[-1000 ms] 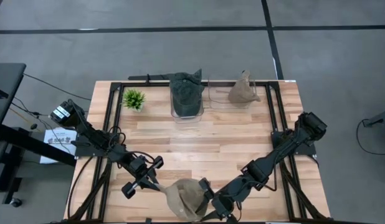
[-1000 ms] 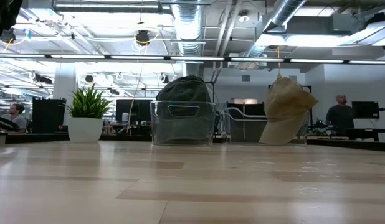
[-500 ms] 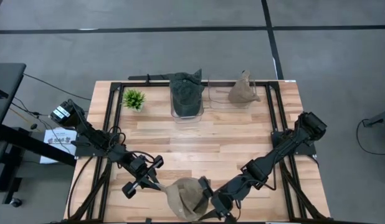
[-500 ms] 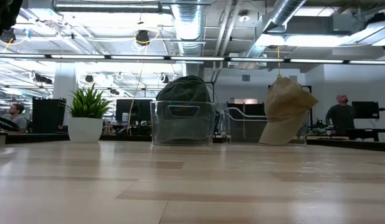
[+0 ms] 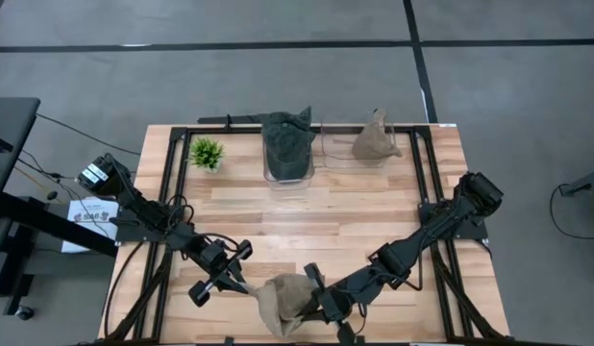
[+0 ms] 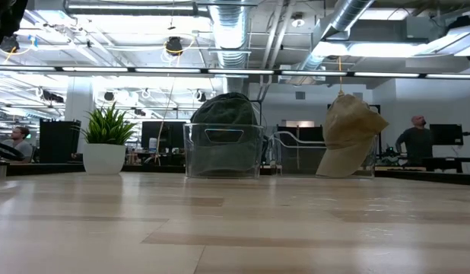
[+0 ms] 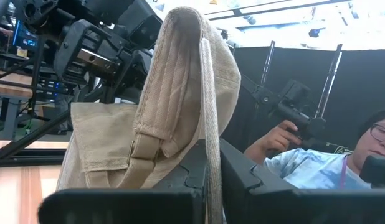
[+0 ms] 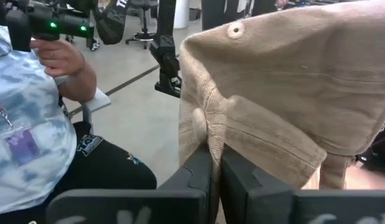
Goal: Pick & Place hat
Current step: Put the brown cap into the right transparent bin
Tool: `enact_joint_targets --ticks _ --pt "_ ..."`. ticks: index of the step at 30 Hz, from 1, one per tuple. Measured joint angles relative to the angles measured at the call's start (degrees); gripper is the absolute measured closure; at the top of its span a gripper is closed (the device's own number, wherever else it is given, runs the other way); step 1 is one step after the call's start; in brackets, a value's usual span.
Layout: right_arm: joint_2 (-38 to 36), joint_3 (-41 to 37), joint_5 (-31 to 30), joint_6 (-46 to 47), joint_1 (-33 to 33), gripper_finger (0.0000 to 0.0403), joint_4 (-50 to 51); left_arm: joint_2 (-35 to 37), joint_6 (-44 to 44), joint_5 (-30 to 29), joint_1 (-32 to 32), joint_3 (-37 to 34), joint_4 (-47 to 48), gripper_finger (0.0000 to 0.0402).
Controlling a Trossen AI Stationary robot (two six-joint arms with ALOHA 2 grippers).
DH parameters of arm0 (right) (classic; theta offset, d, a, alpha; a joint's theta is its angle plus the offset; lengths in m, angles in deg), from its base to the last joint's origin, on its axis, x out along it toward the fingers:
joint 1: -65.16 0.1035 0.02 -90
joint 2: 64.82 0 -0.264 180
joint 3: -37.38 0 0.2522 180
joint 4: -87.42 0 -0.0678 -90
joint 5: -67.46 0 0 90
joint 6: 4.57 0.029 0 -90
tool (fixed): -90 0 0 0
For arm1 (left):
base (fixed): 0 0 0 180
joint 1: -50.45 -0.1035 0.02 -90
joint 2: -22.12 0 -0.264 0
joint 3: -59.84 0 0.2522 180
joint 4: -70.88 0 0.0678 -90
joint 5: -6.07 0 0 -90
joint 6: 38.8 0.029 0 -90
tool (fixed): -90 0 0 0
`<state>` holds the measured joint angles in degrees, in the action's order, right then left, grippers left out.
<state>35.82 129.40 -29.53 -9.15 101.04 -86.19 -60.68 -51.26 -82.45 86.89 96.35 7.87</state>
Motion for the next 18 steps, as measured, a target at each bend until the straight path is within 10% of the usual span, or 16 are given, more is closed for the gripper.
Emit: enact_joint_targets --ticks 18 --pt "0.00 0.00 0.83 0.11 0.09 0.0401 0.04 0.00 1.68 0.00 0.00 0.00 -0.15 0.0302"
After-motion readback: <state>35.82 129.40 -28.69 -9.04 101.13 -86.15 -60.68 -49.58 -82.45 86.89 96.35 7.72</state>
